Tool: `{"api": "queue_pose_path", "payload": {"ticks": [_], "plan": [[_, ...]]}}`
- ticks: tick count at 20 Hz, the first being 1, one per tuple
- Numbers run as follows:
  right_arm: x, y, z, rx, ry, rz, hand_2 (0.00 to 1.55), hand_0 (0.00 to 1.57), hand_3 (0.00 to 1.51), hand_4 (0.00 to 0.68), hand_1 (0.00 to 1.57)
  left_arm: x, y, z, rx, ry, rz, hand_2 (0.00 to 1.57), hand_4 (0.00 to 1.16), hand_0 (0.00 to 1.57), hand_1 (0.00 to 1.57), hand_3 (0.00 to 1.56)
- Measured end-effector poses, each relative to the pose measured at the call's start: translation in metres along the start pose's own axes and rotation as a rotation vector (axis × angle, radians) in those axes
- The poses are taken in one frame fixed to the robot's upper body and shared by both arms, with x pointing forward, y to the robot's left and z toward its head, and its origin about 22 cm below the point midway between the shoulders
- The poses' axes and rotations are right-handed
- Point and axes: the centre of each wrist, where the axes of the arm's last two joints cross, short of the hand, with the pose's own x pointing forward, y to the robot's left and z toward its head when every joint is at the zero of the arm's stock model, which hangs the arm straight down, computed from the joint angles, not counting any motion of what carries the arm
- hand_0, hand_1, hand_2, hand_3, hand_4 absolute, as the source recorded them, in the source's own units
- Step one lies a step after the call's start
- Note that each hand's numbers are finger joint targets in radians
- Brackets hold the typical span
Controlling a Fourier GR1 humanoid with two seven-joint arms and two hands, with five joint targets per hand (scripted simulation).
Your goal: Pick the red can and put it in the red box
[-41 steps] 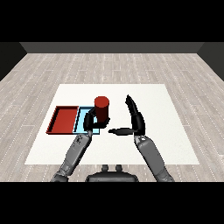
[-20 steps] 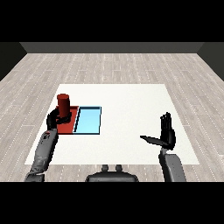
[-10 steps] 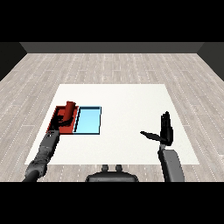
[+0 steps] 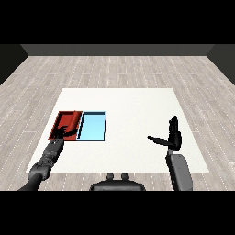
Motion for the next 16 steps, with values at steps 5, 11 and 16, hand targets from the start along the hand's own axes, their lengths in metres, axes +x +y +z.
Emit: {"api": "queue_pose_path", "payload": {"ticks": [5,11,16], "plan": [[0.008,-0.009,-0.002,0.009,-0.016,0.000,0.00,0.00,0.00,0.000,0.00,-0.005,0.020,-0.005,0.000,0.027,0.052,0.00,0.00,0.00,0.00,0.00],[0.023,-0.007,0.006,0.025,-0.052,-0.023,0.00,0.00,0.00,0.000,0.00,-0.001,0.035,-0.008,0.041,-0.173,0.261,0.00,0.00,0.00,0.00,0.00],[0.032,0.000,0.010,0.085,-0.081,-0.064,0.00,0.00,0.00,0.000,0.00,0.041,0.030,-0.006,0.013,-0.557,0.551,0.00,0.00,0.00,0.00,0.00]]}}
